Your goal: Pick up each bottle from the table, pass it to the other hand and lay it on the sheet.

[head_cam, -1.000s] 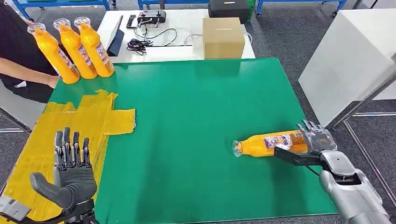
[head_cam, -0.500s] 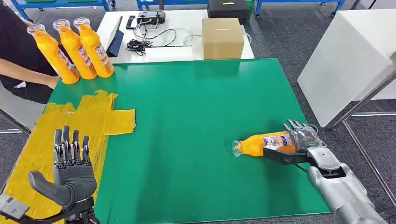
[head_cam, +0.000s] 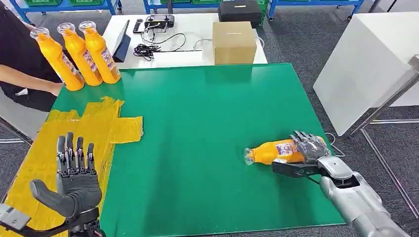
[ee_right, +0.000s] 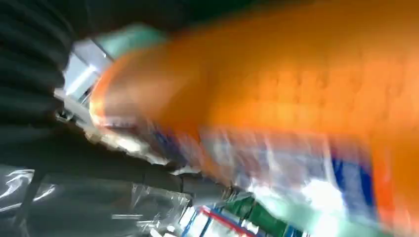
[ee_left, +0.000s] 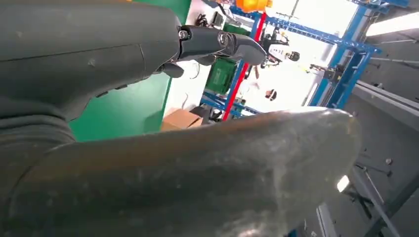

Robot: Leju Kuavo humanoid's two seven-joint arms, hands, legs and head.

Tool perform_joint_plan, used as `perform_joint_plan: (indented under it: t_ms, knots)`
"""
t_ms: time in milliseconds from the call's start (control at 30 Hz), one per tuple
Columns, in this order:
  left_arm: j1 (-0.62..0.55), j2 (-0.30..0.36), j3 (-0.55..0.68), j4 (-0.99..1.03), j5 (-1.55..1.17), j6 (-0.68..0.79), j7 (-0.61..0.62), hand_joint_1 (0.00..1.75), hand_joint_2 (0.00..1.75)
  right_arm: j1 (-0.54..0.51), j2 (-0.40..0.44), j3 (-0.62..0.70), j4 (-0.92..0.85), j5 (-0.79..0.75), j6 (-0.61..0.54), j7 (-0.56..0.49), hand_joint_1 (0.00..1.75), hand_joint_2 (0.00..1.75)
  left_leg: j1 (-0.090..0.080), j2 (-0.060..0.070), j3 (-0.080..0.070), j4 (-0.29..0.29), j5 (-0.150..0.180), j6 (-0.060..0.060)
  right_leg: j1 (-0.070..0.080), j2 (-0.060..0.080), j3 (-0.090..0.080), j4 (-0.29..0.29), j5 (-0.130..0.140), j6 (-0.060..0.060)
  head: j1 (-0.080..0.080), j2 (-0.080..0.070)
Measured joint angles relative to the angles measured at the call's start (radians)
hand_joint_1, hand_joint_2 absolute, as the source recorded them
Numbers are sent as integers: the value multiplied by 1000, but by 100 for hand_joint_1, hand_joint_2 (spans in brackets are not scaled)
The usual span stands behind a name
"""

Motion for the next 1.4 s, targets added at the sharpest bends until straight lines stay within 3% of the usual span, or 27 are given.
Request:
perform_joint_plan:
  t_ms: [433,533,967,1067,1167,1200,1333,1400]
  knots:
    - [-7,5,1,0,10,3,-5,0,0,2,-36,21,-26,-124,65,13,175,175,0,-3,1,0,0,0,0,-1,1,0,0,0,0,0]
    - [-8,8,0,8,12,4,-2,0,0,1,-51,26,-29,-158,96,19,175,175,0,-4,2,0,-1,0,0,-2,-6,-1,-1,1,1,0]
    - [-22,22,-12,34,10,3,17,0,0,7,-45,22,-37,-194,91,32,175,175,0,-4,2,0,-1,0,0,-2,-1,-1,-1,1,0,0]
    - [-23,24,-13,37,9,3,31,0,0,13,-45,20,-40,-225,62,26,175,175,0,-4,2,0,0,0,0,-3,2,-1,-1,1,0,0]
    - [-19,25,-15,47,9,-1,39,0,0,67,-20,-19,-99,-317,-46,-26,175,175,0,-5,-1,0,0,0,0,-3,3,0,0,1,1,0]
    - [-13,25,-15,50,10,-3,40,0,175,105,3,-42,-151,-381,-79,-66,175,175,0,-5,-3,0,0,0,0,-2,2,0,0,1,0,0]
    - [13,21,-21,66,28,-22,25,0,175,245,104,-103,-445,-628,-88,-201,175,175,1,-6,-6,0,0,0,1,-3,-4,0,-1,0,-1,0]
    - [23,19,-38,78,-12,-3,-1,0,175,284,148,-104,-578,-679,-88,-216,175,175,2,-7,-8,0,0,0,2,-4,-6,0,-1,0,0,0]
